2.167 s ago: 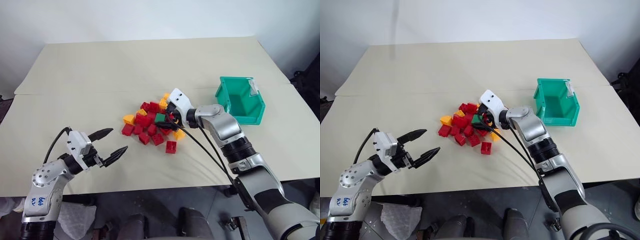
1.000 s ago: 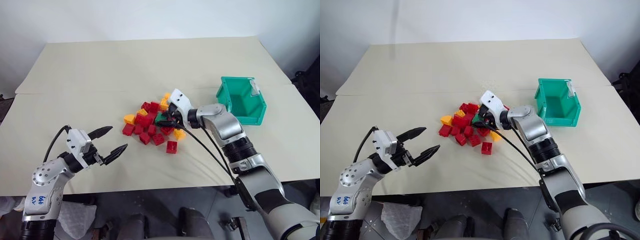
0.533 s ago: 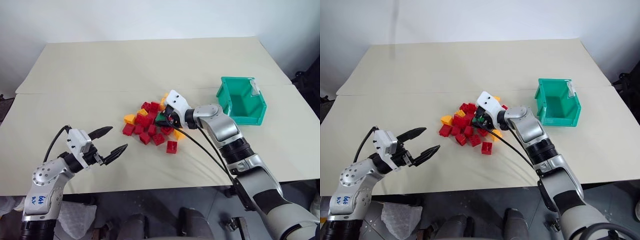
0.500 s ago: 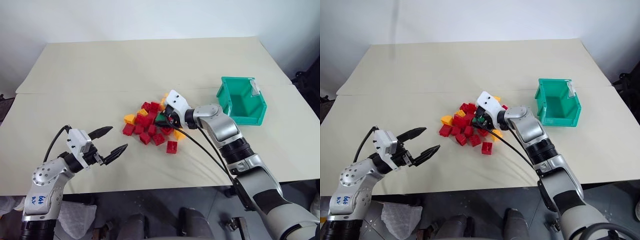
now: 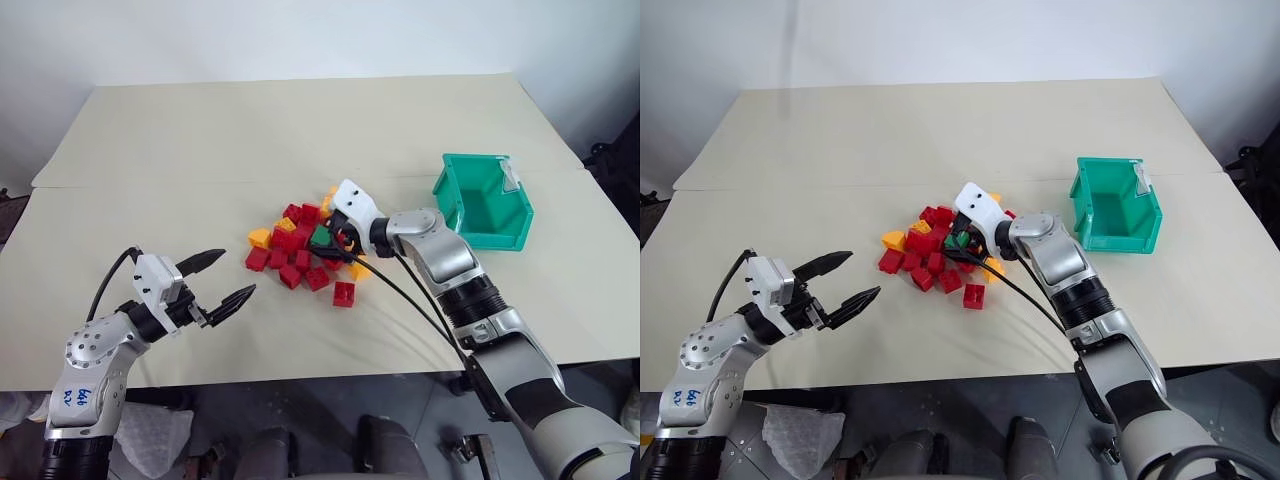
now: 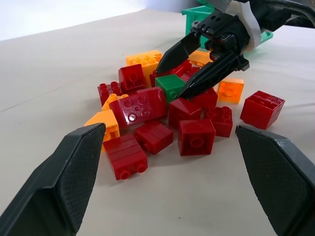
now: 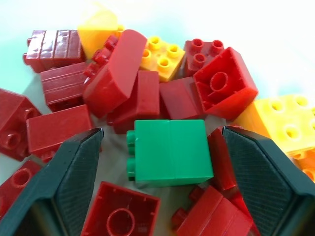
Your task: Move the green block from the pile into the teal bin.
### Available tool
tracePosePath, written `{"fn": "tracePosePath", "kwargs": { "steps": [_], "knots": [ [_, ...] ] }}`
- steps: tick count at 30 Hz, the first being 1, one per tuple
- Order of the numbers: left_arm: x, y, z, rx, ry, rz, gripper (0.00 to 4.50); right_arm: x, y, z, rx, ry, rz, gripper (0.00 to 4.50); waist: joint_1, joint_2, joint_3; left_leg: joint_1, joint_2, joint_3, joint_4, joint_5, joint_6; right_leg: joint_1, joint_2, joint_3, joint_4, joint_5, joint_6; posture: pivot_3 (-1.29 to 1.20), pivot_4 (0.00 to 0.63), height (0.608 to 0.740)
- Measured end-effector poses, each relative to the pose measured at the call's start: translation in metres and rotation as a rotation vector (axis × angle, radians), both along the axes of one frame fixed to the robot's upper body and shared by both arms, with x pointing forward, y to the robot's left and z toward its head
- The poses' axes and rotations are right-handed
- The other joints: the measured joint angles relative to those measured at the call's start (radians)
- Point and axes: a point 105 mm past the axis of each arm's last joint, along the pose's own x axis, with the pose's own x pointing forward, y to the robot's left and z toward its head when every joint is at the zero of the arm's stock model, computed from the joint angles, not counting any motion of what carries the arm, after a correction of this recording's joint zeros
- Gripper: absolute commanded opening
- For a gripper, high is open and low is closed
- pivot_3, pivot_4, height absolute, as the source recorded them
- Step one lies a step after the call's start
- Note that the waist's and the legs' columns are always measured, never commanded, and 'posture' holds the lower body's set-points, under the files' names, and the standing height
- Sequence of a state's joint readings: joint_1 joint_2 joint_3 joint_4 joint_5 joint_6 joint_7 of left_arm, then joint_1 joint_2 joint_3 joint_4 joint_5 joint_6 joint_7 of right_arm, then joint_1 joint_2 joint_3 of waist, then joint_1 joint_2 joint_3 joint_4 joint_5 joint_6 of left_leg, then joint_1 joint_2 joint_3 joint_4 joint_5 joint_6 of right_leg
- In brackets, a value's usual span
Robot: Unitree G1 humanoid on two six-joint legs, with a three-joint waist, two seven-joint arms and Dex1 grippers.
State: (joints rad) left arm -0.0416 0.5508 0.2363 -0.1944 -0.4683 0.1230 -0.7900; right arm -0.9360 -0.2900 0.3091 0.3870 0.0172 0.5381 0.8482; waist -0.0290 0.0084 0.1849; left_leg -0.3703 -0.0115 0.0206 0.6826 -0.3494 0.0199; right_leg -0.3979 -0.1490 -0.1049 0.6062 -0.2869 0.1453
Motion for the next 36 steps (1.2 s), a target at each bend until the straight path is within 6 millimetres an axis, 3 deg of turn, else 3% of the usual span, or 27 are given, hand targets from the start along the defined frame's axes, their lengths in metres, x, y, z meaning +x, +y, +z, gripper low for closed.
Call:
{"fn": "tracePosePath", "kwargs": {
  "steps": [4,5,17,19,22,25,27,33,36],
  "knots": [
    [0.0,0.0,0.0,0.0,-0.001,0.002,4.5,0.0,-0.004,-0.001,-0.017,-0.011,0.005,2.19,0.0,0.0,0.0,0.0,0.0,0.0,0.0,0.0,0.0,0.0,0.0,0.0,0.0,0.0,0.0,0.0,0.15,0.74],
    [0.0,0.0,0.0,0.0,-0.001,0.002,4.5,0.0,-0.003,-0.001,-0.027,-0.019,0.014,2.06,0.0,0.0,0.0,0.0,0.0,0.0,0.0,0.0,0.0,0.0,0.0,0.0,0.0,0.0,0.0,0.0,0.15,0.74],
    [0.002,0.0,0.003,-0.002,-0.011,0.003,4.5,0.001,-0.003,0.003,-0.027,-0.089,0.04,2.06,0.0,0.0,0.0,0.0,0.0,0.0,0.0,0.0,0.0,0.0,0.0,0.0,0.0,0.0,0.0,0.0,0.15,0.74],
    [0.002,0.0,0.003,-0.003,-0.011,0.006,4.5,0.002,-0.01,0.015,0.072,-0.079,0.024,2.06,0.001,0.0,0.0,-0.001,0.0,-0.001,0.0,0.0,0.0,0.0,0.0,0.0,-0.001,0.0,0.0,0.0,0.15,0.74],
    [0.001,0.001,0.002,-0.006,-0.009,0.008,4.5,-0.007,-0.022,0.051,0.284,-0.102,0.038,2.06,0.003,0.001,0.0,-0.002,0.0,-0.002,-0.001,0.0,-0.001,0.0,0.0,-0.002,-0.002,0.0,0.0,0.0,0.15,0.74],
    [0.001,0.004,0.003,-0.011,-0.01,0.016,4.5,-0.014,-0.056,0.09,0.409,-0.179,-0.028,2.06,0.008,0.001,0.0,-0.002,0.0,-0.003,-0.001,0.0,-0.001,0.0,0.0,-0.003,-0.002,0.0,0.0,0.0,0.15,0.74],
    [0.001,0.003,0.005,-0.019,-0.015,0.01,4.5,-0.017,-0.085,0.103,0.463,-0.212,-0.119,2.06,0.013,0.001,0.0,-0.002,0.0,-0.003,-0.001,0.0,-0.001,0.001,0.0,-0.003,-0.002,0.0,0.0,0.0,0.15,0.74],
    [0.005,-0.013,0.016,-0.043,-0.034,-0.065,4.5,-0.016,-0.192,0.09,0.426,-0.254,-0.546,2.06,0.033,0.001,0.0,-0.002,-0.001,0.002,-0.001,0.0,0.0,0.001,-0.001,-0.001,-0.004,0.0,0.0,0.0,0.15,0.74],
    [0.005,-0.027,0.021,-0.053,-0.043,-0.123,4.5,-0.014,-0.233,0.085,0.372,-0.286,-0.727,2.06,0.028,0.001,0.0,-0.001,-0.002,0.007,-0.001,0.0,0.0,0.001,0.0,-0.001,-0.005,0.0,0.0,0.0,0.15,0.74]
  ]
}}
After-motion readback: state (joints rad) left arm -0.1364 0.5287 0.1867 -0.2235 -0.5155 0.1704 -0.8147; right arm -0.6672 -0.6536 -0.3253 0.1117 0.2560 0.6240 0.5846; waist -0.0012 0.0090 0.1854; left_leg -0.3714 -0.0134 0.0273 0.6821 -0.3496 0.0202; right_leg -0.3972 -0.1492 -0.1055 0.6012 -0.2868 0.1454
